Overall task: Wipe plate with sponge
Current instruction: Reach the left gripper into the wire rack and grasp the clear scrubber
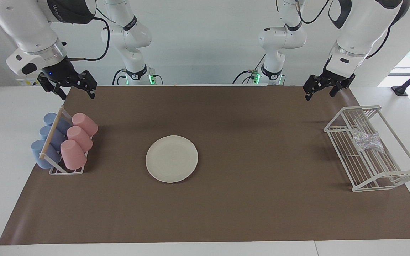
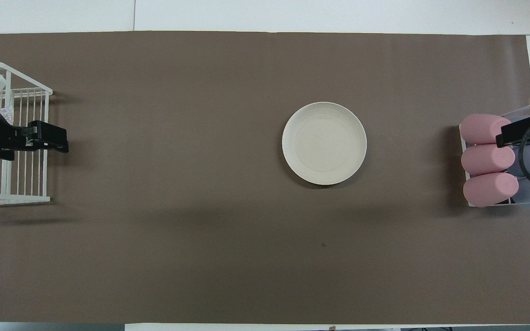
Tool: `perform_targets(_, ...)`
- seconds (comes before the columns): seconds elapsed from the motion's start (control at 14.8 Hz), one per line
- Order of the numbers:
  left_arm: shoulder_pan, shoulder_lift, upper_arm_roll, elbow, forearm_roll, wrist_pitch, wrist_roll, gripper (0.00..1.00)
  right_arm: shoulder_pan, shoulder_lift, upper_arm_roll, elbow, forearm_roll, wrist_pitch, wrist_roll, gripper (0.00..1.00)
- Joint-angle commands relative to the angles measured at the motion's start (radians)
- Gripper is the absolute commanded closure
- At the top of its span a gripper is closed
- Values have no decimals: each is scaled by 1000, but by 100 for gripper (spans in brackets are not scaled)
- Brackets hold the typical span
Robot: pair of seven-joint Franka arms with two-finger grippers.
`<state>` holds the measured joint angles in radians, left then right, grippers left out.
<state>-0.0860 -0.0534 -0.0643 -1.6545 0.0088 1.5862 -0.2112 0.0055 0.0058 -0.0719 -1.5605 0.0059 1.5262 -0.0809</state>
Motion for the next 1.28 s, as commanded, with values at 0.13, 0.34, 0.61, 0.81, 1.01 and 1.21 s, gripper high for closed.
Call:
perform_targets(0.13,-1,-14,3,-16,0,28,-48,0,2,-10,1,0,-6,-17,21,0)
perform_targets(0.34,2,-17,4,-22,-6,34,-50,0,2,-10,1,0,-4,-17,24,0)
perform_targets(0.61,11,-14,6,-31,5,64,-63,0,2,-10,1,0,-4,-17,38,0)
perform_targets(0.81,2,39,9,-31,171,78,-68,0,2,-10,1,0,-4,-20,50,0)
perform_targets(1.01,-1,124,11,-33,342,135,-71,0,2,-10,1,0,-4,-18,52,0)
perform_targets(1.21,-8,223,11,-31,572,190,-73,0,2,-10,1,0,-4,-20,52,0)
